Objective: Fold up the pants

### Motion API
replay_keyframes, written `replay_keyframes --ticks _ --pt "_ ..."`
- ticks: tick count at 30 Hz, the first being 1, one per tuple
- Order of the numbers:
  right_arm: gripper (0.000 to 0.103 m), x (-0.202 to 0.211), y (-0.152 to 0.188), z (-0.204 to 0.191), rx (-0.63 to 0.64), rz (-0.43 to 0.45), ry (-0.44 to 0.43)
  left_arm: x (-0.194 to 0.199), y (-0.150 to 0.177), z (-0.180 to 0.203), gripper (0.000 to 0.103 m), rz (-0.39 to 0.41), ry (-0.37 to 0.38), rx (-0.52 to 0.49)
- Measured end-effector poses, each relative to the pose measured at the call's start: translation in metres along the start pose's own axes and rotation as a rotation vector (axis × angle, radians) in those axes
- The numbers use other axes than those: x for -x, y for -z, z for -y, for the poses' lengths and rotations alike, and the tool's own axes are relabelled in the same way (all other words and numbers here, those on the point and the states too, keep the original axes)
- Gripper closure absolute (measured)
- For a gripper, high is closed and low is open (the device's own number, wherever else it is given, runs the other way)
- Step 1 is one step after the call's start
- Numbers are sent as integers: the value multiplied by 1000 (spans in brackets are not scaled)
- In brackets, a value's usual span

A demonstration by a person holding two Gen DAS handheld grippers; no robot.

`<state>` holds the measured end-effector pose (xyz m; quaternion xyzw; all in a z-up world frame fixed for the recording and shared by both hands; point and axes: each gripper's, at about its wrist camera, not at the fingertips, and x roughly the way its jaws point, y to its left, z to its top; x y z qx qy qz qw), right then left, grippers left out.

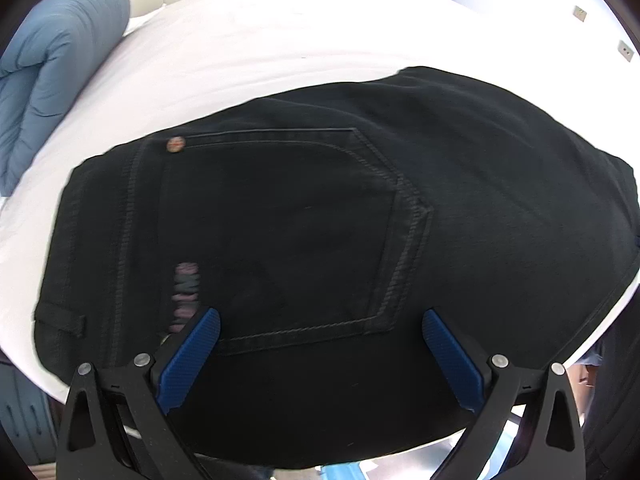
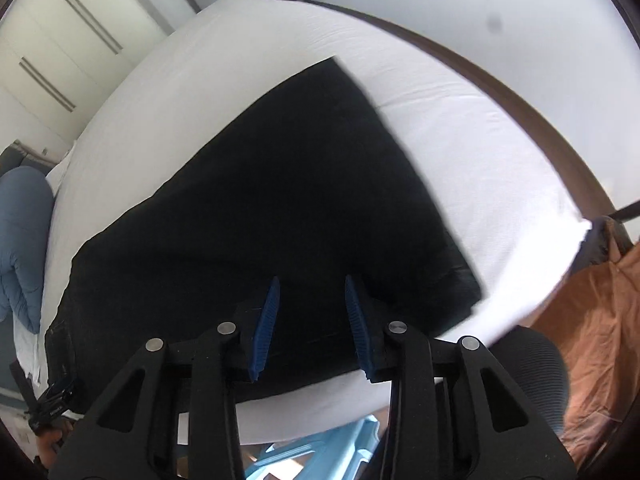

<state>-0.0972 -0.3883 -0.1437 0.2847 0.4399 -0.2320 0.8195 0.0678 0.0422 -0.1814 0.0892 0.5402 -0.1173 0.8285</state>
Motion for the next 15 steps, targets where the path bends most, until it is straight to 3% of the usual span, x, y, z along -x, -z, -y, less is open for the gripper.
replay_keyframes --ticks 3,5,6,9,13,15 --pt "67 17 -16 7 -34 23 77 16 -1 -14 7 43 44 49" --pt "66 27 -25 -20 37 59 87 24 -6 -26 7 86 55 74" --pt "66 27 -30 -41 76 57 28 23 -10 -33 7 92 52 87" --pt "67 12 -33 -133 239 -11 -253 10 -17 -56 7 86 39 130" --pt "67 -25 -19 -271 448 -132 -503 -6 -16 -89 14 68 34 189" --pt "67 -51 -7 -332 506 -200 -567 -8 -13 -96 19 71 48 184"
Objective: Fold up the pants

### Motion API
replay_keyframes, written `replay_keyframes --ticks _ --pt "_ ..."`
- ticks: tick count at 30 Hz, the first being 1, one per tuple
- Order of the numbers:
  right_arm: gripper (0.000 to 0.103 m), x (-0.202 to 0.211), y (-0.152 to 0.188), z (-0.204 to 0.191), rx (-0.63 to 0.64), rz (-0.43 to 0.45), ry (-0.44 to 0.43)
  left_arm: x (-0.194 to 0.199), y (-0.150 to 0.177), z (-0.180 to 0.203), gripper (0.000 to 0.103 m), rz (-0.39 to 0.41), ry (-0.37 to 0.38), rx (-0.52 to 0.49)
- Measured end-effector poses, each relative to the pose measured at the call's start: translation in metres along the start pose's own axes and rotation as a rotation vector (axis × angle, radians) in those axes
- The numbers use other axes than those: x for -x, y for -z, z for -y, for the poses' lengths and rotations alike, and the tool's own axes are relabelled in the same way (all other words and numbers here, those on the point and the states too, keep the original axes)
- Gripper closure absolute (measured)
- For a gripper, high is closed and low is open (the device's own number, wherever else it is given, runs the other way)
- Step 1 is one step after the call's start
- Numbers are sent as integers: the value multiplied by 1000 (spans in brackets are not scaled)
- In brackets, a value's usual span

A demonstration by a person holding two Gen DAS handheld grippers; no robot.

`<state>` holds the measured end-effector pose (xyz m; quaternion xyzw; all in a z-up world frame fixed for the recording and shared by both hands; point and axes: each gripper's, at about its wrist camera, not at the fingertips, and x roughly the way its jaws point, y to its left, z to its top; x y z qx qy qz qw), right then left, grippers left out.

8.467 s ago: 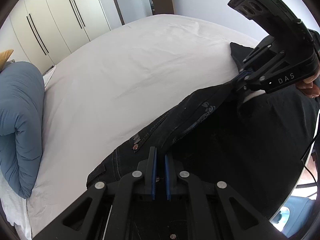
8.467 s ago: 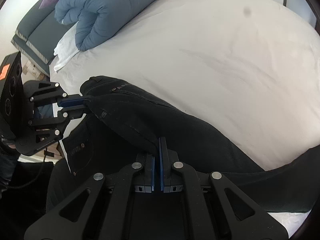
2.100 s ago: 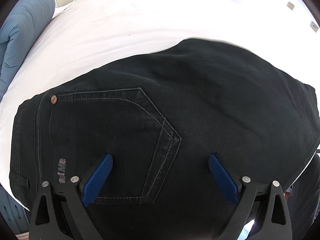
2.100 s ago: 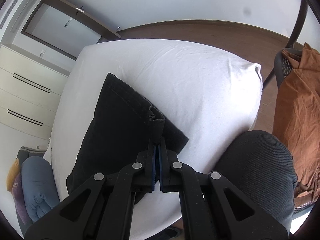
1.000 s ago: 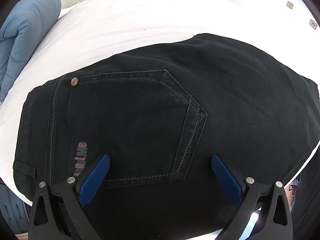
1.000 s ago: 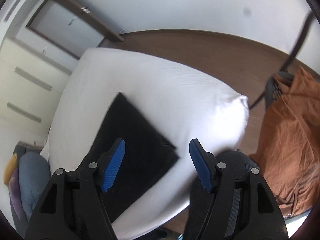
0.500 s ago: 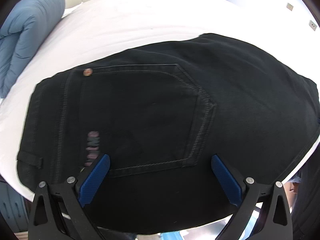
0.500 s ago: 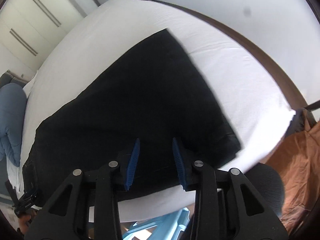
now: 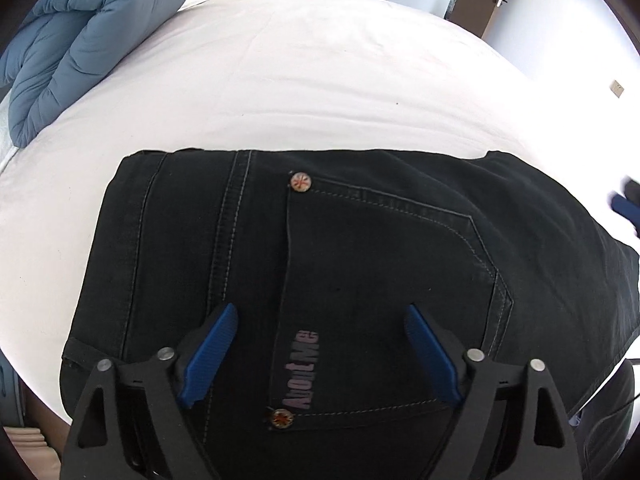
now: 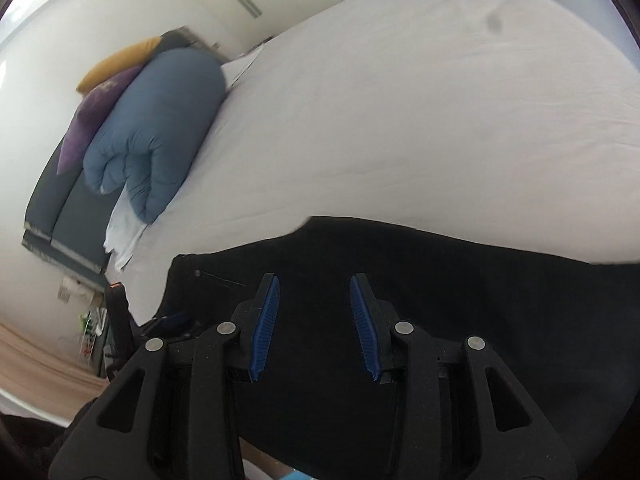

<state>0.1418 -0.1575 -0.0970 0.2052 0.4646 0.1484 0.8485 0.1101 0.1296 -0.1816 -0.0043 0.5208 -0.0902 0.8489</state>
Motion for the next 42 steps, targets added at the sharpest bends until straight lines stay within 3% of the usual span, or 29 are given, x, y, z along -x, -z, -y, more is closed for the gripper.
replay_keyframes --ticks 3,5,7,8,10,13,15,18,21,22,24,27,29,30,33,36,40,42 --pt "67 -81 -21 -30 36 -133 -95 -2 10 -6 20 16 0 -31" --pt "67 -128 -24 -35 43 -204 -46 -6 11 -17 20 26 17 -21" --pt "79 -160 -28 -15 16 -242 21 -8 12 -26 20 28 42 -7" --pt "84 -164 -33 -1 -31 -230 -4 -14 7 -19 20 29 49 -5" --pt "89 -155 -43 36 -131 -148 -4 -16 8 -24 20 34 60 -6" --pt "88 -124 -58 82 -281 -32 137 -18 8 -23 20 43 43 -23" --pt "83 -99 -65 100 -300 7 209 -14 8 -19 20 45 7 -33" --pt "83 -73 -52 79 -195 -5 76 2 10 -10 20 83 -29 -47" --pt "83 -69 -10 46 -63 -89 -26 4 19 -14 20 88 -77 -78" --pt "83 -72 12 39 -47 -118 -39 3 22 -19 20 98 -55 -86" --pt "84 -96 46 39 -63 -181 -8 4 22 -27 20 106 -35 -93" --pt "89 -105 62 73 -153 -118 -70 0 11 -35 18 109 -102 -114" --pt "89 -89 66 89 -197 -84 -36 -2 2 -58 18 112 -99 -40" --pt "89 -84 58 96 -195 -48 27 -8 -8 -60 18 105 -78 -16" --pt "89 -67 36 121 -224 43 174 -17 -19 -60 14 99 -76 -36" --pt "85 -42 32 129 -267 63 207 -20 -24 -64 11 99 -56 -18" --pt "85 -28 54 108 -135 40 117 -21 -21 -68 10 100 -63 -19" --pt "85 -25 69 128 -147 38 171 -19 -22 -60 10 96 -67 -19"
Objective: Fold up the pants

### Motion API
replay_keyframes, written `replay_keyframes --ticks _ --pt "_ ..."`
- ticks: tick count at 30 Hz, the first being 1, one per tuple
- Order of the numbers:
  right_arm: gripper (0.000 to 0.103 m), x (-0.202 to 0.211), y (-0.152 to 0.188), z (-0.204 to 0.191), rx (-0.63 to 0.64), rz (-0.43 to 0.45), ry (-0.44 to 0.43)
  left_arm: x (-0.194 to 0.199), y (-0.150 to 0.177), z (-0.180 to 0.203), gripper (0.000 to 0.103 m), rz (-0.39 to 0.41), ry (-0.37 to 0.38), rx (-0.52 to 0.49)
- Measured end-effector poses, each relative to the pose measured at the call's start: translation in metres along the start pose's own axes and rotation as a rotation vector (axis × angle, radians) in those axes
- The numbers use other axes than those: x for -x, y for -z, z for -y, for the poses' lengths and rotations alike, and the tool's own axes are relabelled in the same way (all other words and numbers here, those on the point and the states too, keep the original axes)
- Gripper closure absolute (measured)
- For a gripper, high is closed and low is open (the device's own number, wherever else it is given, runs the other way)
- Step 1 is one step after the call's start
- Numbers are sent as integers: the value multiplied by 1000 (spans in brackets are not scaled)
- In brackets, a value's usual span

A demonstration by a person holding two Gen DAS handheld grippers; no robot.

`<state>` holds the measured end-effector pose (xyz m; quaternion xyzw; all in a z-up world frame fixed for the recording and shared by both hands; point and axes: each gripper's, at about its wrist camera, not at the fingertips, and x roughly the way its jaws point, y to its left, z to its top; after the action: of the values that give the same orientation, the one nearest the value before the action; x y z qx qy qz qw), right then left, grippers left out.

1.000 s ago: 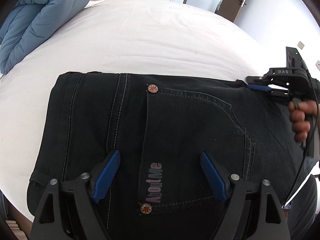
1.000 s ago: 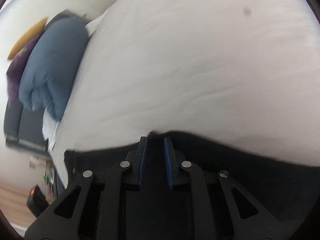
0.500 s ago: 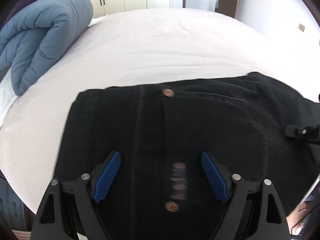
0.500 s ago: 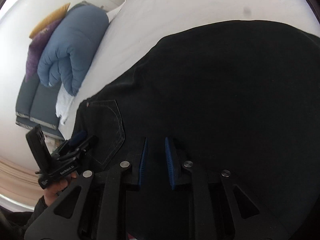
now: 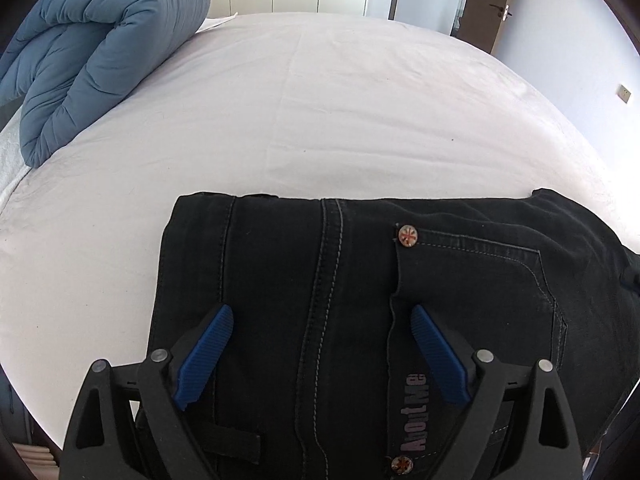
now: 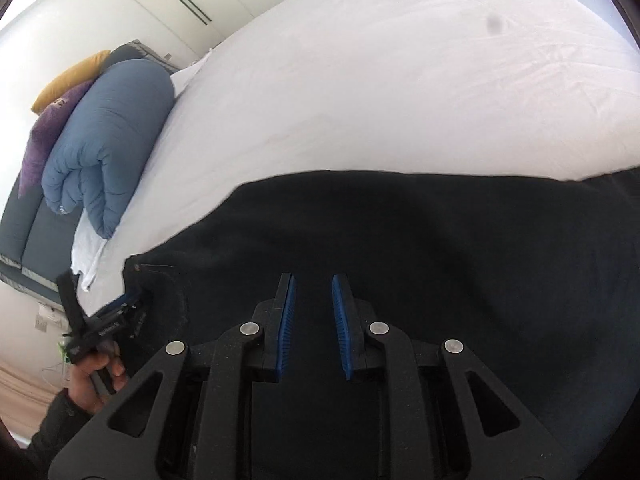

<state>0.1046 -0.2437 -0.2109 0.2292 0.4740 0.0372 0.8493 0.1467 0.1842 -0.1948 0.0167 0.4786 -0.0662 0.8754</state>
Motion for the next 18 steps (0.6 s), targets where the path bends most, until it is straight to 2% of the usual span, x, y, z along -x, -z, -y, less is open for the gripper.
replay_keyframes --ticks 1,3,4,6,8,10,12,14,15,16,17,18 --pt "85 0 6 24 -51 -6 24 -1 -3 4 10 -4 -1 -1" --pt "86 7 12 65 -191 35 -71 -1 -5 4 10 -11 -7 -9" --pt "86 19 13 83 -233 71 -53 -2 -6 5 10 -16 -11 -7" --pt "86 51 18 120 -270 135 17 0 -5 6 10 -26 -19 0" --pt "86 79 18 160 -350 181 39 1 -8 10 10 -38 -36 11" --pt "86 117 28 200 -418 238 122 4 -10 14 10 -46 -64 15" --pt "85 156 37 226 -473 292 229 13 -11 23 13 -43 -90 8" --pt "80 189 49 237 -517 336 297 25 -10 38 13 -26 -84 -7" --pt "65 204 56 239 -526 357 324 29 -10 44 13 -18 -73 -11" --pt "34 212 62 236 -529 373 308 35 -9 57 13 -6 -51 -18" --pt "23 220 79 235 -540 397 270 39 -7 68 13 3 -29 -25" --pt "16 230 87 241 -561 428 228 43 -5 79 13 12 -4 -31"
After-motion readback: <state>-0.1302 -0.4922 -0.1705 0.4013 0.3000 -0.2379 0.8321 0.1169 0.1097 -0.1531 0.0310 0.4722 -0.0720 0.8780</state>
